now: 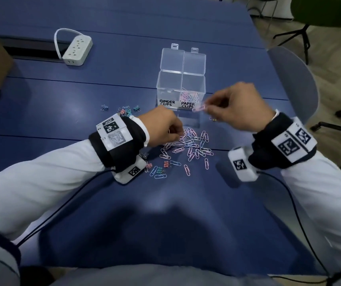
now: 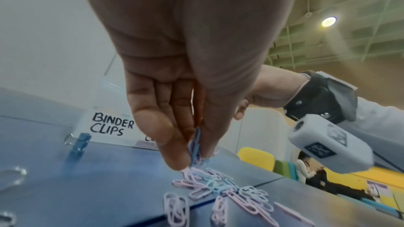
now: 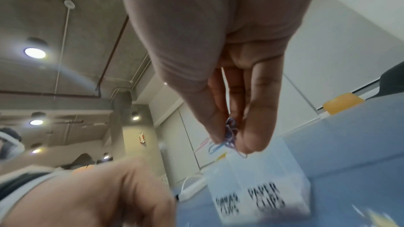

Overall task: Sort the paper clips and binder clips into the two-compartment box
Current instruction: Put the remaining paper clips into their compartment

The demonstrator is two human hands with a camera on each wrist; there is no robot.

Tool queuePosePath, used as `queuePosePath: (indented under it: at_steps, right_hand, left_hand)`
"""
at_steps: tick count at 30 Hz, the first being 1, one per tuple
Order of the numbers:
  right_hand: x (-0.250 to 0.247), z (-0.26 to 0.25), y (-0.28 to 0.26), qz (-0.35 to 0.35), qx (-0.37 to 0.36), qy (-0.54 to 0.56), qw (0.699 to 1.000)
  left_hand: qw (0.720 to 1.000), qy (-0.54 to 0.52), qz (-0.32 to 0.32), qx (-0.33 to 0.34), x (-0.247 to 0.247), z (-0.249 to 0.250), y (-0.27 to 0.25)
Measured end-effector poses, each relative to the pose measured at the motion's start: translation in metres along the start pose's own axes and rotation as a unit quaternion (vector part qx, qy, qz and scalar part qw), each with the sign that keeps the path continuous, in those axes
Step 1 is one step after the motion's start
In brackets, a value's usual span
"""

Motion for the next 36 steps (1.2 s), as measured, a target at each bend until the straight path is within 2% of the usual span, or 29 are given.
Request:
queuePosePath:
  at_steps: [2, 5, 10, 16, 21, 25, 29, 32, 34, 36]
  right_hand:
    - [-0.009, 0.000, 0.018, 0.044, 0.020, 0.042, 0.998]
    - [-0.012, -0.001, 0.048, 0.070, 0.055, 0.072, 0.993]
    - [0.002, -0.002, 0.080, 0.066, 0.113, 0.074, 0.989]
    - [0.008, 0.010, 0.078, 0.053, 0.142, 0.121, 0.981]
    - [0.000, 0.021, 0.055, 0.094, 0.139, 0.166, 0.972]
    - [-0.008, 0.029, 0.033, 0.087, 0.131, 0.162, 0.974]
    - [-0.002, 0.034, 0.015, 0.023, 0.115, 0.141, 0.983]
    - [0.014, 0.036, 0.007, -0.057, 0.081, 0.062, 0.993]
    - [0.027, 0.037, 0.007, -0.107, 0.054, -0.021, 0.993]
    - [0.041, 0.033, 0.008, -0.148, 0.018, -0.082, 0.986]
  left_hand:
    - [1.000, -0.015, 0.025, -0.005, -0.004, -0.002, -0.001]
    - [0.997, -0.037, 0.070, -0.024, -0.017, -0.004, 0.001]
    - [0.980, -0.097, 0.164, -0.057, -0.049, -0.008, 0.011]
    - [0.954, -0.173, 0.226, -0.094, -0.064, -0.014, 0.049]
    - [0.964, -0.149, 0.194, -0.108, -0.058, -0.006, 0.094]
    - [0.978, -0.107, 0.141, -0.111, -0.056, -0.004, 0.108]
    - [0.980, -0.064, 0.163, -0.097, -0.063, -0.007, 0.094]
    - [0.982, -0.026, 0.171, -0.073, -0.065, -0.005, 0.064]
    - [0.990, -0.009, 0.133, -0.051, -0.058, -0.001, 0.043]
    - [0.998, 0.022, 0.036, -0.038, -0.042, -0.001, 0.025]
Point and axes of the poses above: each hand's wrist, its own y-axis towards the middle knuckle, its own x-axis out of the palm, z = x × y, the point moved 1 cm from there along y, towards the middle knuckle, and after that the axes turned 3 degrees about y, right-handed, at the moved point
